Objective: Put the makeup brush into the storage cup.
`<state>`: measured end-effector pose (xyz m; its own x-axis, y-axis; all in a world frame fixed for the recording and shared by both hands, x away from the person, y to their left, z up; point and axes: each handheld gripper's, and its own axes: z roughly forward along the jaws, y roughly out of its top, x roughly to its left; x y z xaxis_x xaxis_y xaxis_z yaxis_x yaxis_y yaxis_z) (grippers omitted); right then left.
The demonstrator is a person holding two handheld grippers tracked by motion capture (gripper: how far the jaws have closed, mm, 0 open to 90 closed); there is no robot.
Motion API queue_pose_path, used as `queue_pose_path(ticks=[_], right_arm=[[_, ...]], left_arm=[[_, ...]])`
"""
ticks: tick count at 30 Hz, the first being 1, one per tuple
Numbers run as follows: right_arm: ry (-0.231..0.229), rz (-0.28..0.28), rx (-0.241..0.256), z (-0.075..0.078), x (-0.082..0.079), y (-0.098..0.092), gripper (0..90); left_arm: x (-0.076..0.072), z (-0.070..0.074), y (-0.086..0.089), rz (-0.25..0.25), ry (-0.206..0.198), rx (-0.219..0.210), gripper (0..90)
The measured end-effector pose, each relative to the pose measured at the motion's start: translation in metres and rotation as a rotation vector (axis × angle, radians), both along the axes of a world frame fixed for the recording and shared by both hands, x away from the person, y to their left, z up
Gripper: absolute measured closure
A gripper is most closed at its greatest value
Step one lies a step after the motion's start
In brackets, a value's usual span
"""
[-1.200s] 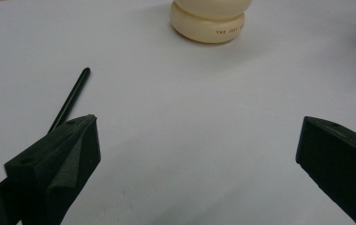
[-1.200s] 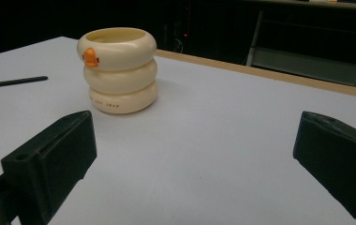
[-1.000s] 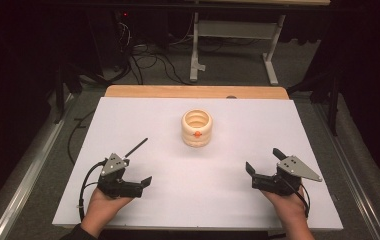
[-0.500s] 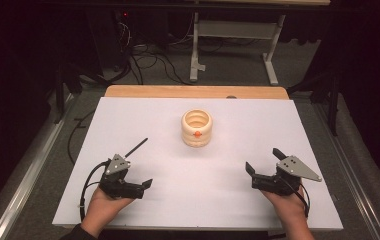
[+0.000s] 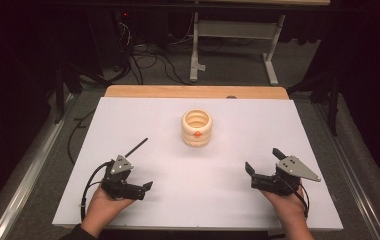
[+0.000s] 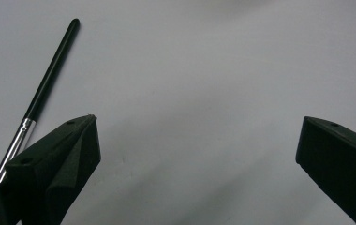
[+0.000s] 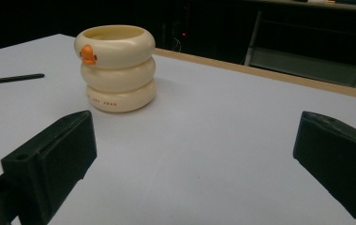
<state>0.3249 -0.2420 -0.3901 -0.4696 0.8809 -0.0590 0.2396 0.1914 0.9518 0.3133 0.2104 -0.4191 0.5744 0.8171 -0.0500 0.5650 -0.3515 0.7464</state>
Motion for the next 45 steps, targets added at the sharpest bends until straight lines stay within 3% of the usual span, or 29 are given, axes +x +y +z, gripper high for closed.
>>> queue_pose_path(ticks=[9,14,23,28,33,45], right_arm=[[-0.016,-0.004,-0.006,-0.002,-0.001,0.002,1.1],[-0.023,-0.008,-0.015,-0.002,-0.002,0.003,1.1],[-0.008,0.000,-0.011,-0.004,0.000,0.002,1.1],[-0.009,0.004,-0.004,-0.003,-0.001,0.003,1.1],[-0.013,0.010,-0.005,-0.003,0.000,0.004,1.1],[-0.014,0.015,-0.006,-0.002,-0.002,0.006,1.1]], left_arm=[[0.001,0.001,0.003,0.012,0.024,0.010,0.5],[0.005,0.003,0.008,0.028,0.070,0.029,0.6],[0.009,0.016,0.005,0.024,0.116,0.063,0.6],[0.015,0.029,0.003,0.005,0.165,0.106,0.7],[0.022,0.038,0.004,-0.002,0.185,0.151,0.9],[0.043,0.041,0.014,-0.022,0.272,0.199,5.5]])
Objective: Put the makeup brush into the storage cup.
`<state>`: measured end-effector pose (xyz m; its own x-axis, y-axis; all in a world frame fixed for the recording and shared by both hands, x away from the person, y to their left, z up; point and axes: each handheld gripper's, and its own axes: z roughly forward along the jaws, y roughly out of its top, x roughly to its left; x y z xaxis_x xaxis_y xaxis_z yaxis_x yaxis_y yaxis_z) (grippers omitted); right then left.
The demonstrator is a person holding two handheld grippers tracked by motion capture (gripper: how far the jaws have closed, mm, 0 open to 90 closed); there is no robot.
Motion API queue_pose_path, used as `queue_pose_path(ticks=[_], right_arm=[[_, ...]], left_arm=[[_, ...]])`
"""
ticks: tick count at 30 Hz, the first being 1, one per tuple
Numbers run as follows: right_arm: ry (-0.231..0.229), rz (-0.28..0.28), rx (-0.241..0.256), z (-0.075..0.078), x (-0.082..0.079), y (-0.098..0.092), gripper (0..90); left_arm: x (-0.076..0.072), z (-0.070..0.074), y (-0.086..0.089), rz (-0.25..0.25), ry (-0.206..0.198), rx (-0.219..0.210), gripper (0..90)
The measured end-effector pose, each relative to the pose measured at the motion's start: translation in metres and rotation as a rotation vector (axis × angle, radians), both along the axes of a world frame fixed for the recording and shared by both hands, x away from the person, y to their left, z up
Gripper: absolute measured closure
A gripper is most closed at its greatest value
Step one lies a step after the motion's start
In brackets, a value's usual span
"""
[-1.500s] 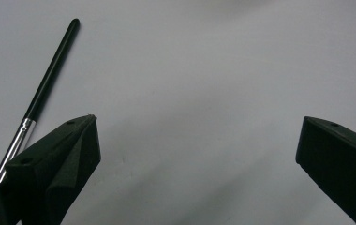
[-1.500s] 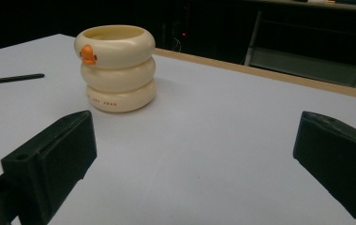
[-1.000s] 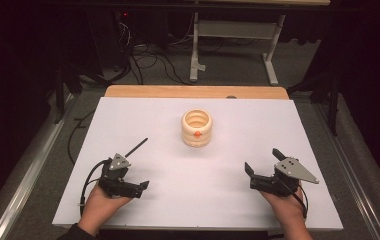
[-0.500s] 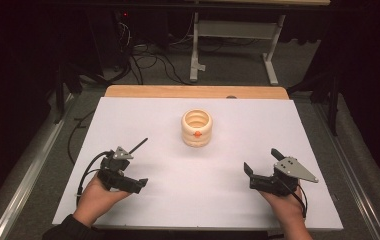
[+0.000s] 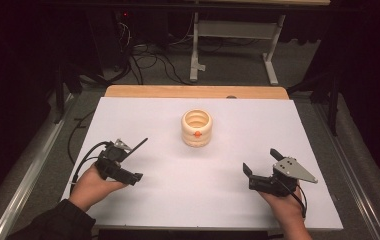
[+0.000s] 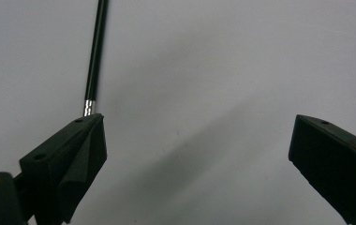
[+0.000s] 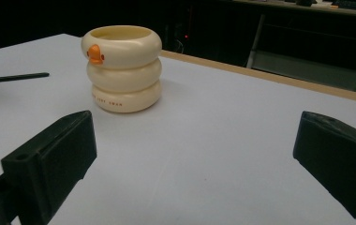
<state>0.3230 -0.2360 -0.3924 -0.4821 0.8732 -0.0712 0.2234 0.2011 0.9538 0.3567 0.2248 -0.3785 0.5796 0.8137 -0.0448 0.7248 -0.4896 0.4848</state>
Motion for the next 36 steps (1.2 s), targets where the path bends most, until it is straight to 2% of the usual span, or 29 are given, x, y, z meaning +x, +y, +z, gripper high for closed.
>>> queue_pose_path(ticks=[4,7,9,11,13,15,16,17,24,25,26,28,32,34,35,36], right_arm=[[-0.003,0.004,-0.004,0.000,0.001,0.000,1.1],[0.003,0.004,-0.001,0.000,0.000,0.000,1.1],[0.005,0.004,0.000,0.000,0.000,0.000,1.1],[0.004,0.007,-0.003,0.000,0.001,0.000,1.1],[0.003,0.009,-0.004,0.000,0.001,0.000,1.1],[0.005,0.009,0.000,0.000,0.001,0.000,1.1],[0.005,0.009,0.000,0.000,0.001,0.000,1.1],[0.006,0.009,-0.001,-0.001,0.001,0.000,1.1],[0.008,0.012,0.001,-0.001,0.001,0.001,1.1],[0.008,0.012,0.001,-0.001,0.001,0.001,1.1],[0.008,0.012,0.001,-0.001,0.001,0.001,1.1],[0.008,0.012,0.002,-0.001,0.001,0.000,1.1],[0.007,0.014,0.004,0.000,0.001,0.000,1.1],[0.006,0.016,0.004,0.000,0.001,0.000,1.1],[0.008,0.015,0.005,0.000,0.001,0.000,1.1],[0.008,0.014,0.006,0.000,0.001,0.000,1.1]], left_arm=[[0.009,0.000,0.003,-0.001,0.026,0.008,6.0],[0.015,0.002,0.007,-0.007,0.007,0.022,7.5],[0.019,0.002,0.009,0.001,0.000,0.017,8.0],[0.025,0.002,0.010,0.007,-0.006,-0.008,8.7],[0.027,0.002,0.010,0.006,-0.010,-0.009,9.3],[0.030,0.000,0.009,-0.009,-0.009,-0.002,15.6],[0.031,-0.001,0.008,-0.013,-0.009,0.006,15.6],[0.036,-0.002,0.008,-0.023,0.007,0.033,16.8],[0.052,0.003,0.010,-0.024,0.038,0.076,20.1],[0.054,0.004,0.011,-0.019,0.053,0.050,19.6],[0.056,0.006,0.012,-0.010,0.058,0.043,19.0],[0.060,0.009,0.015,0.002,0.050,0.049,18.9],[0.063,0.013,0.018,0.021,0.045,0.031,19.0],[0.065,0.013,0.019,0.017,0.057,0.040,19.7],[0.066,0.010,0.019,0.003,0.077,0.076,20.1],[0.066,0.010,0.019,0.003,0.077,0.076,21.1]])
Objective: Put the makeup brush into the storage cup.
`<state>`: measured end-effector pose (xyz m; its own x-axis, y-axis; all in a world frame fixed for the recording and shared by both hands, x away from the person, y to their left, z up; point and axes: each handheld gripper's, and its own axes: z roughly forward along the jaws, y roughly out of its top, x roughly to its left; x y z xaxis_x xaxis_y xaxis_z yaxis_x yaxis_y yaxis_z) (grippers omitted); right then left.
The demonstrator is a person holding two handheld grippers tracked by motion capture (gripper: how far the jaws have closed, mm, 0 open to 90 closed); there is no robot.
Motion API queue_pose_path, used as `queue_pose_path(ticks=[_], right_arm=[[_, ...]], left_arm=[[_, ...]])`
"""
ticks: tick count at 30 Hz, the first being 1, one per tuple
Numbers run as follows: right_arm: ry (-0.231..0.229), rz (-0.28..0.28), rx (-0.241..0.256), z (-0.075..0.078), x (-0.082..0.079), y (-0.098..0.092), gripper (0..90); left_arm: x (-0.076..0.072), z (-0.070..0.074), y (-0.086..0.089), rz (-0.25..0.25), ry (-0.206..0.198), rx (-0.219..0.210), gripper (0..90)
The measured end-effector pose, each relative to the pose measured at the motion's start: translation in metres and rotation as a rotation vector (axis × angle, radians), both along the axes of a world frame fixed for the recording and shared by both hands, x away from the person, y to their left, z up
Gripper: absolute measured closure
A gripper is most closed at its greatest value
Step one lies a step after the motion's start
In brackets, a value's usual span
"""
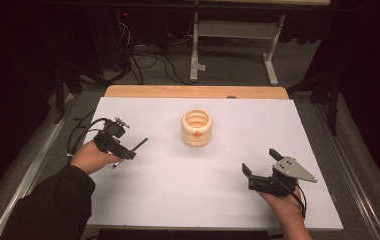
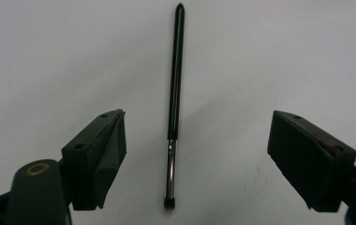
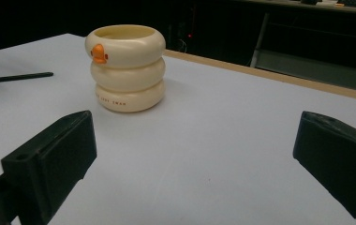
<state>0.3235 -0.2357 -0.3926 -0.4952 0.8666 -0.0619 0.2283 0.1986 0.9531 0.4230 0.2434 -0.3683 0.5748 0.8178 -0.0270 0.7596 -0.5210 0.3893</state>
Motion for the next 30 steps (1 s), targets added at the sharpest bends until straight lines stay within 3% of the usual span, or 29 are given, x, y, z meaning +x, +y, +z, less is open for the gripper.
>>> queue_pose_path(ticks=[5,12,17,19,30], right_arm=[[-0.001,0.002,-0.002,0.000,0.000,0.000,1.1],[-0.002,0.002,0.001,0.000,0.000,0.000,1.1],[-0.001,0.003,0.003,0.000,0.000,0.000,1.1],[0.000,0.003,0.005,0.000,0.000,0.000,1.1],[0.000,0.007,0.004,-0.001,0.001,0.000,1.2]], left_arm=[[0.006,-0.009,0.002,-0.008,0.030,0.024,29.6],[0.011,-0.018,0.002,-0.026,0.049,0.030,49.2],[0.014,-0.022,0.003,-0.037,0.052,0.061,60.3],[0.015,-0.024,0.004,-0.021,0.056,0.054,63.8],[0.019,-0.033,0.004,-0.039,0.109,0.082,71.8]])
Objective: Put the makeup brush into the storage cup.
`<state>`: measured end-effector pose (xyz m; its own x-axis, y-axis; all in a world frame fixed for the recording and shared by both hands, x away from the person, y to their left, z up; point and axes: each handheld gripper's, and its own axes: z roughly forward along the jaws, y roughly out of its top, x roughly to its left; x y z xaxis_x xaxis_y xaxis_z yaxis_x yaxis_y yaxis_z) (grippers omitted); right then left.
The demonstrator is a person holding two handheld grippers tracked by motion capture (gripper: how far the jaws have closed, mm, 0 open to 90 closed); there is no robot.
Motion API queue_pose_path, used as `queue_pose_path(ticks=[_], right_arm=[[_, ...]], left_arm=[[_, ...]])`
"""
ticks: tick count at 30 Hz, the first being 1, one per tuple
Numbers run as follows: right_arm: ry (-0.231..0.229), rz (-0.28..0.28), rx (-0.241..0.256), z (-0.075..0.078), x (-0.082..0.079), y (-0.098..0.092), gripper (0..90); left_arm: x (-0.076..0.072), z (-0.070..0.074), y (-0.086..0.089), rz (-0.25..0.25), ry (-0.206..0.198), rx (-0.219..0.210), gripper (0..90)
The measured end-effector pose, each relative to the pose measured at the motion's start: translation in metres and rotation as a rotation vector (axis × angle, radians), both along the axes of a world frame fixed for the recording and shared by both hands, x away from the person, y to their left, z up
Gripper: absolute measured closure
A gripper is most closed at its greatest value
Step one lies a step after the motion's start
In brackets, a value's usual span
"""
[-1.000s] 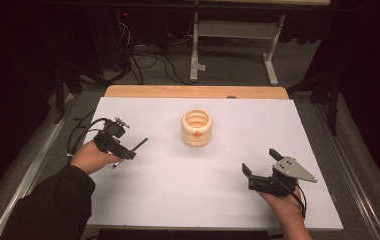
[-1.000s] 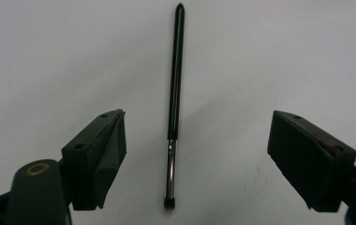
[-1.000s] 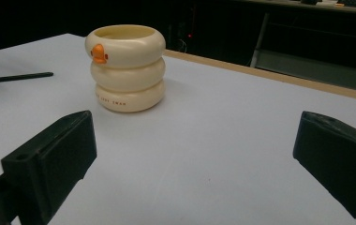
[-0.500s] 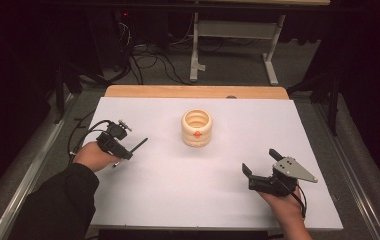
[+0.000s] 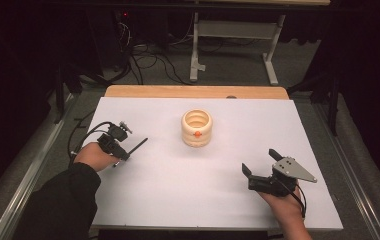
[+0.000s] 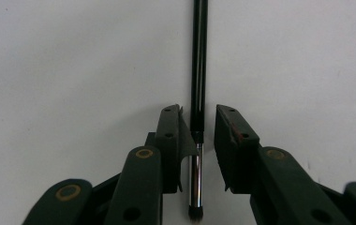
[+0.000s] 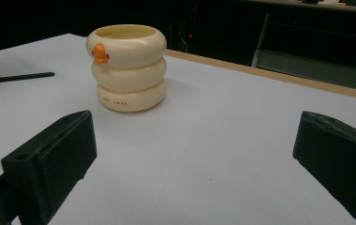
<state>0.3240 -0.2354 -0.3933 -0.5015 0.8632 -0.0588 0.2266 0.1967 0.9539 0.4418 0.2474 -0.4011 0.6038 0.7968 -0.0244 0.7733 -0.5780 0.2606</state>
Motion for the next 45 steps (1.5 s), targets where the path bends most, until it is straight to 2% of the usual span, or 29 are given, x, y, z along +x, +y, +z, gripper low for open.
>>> queue_pose_path(ticks=[9,18,27,33,37,41,45], right_arm=[[-0.001,-0.001,-0.003,-0.0002,0.0002,0.0000,1.2],[0.003,-0.004,-0.007,-0.0001,-0.0003,0.0013,1.2],[0.003,-0.003,-0.004,0.0000,-0.0002,0.0015,1.2],[0.000,-0.001,-0.006,-0.0001,0.0003,0.0011,1.2],[-0.001,0.000,-0.004,0.0002,0.0001,0.0007,1.2],[-0.001,-0.004,0.003,0.0005,0.0000,-0.0001,1.2],[0.000,-0.004,0.003,0.0005,0.0001,-0.0004,1.2]], left_arm=[[0.0010,-0.0006,0.0009,0.003,0.005,-0.005,79.6],[0.0017,-0.0010,-0.0004,0.011,0.012,0.010,79.1],[0.0028,-0.0013,0.0004,0.017,0.019,0.000,82.5],[0.0015,-0.0017,0.0006,0.020,0.010,-0.008,82.9],[0.0015,-0.0009,0.0003,0.006,0.007,0.005,83.0],[-0.0007,0.0003,-0.0037,-0.007,-0.021,0.015,83.0],[-0.0017,0.0029,-0.0065,-0.008,-0.028,0.005,83.0]])
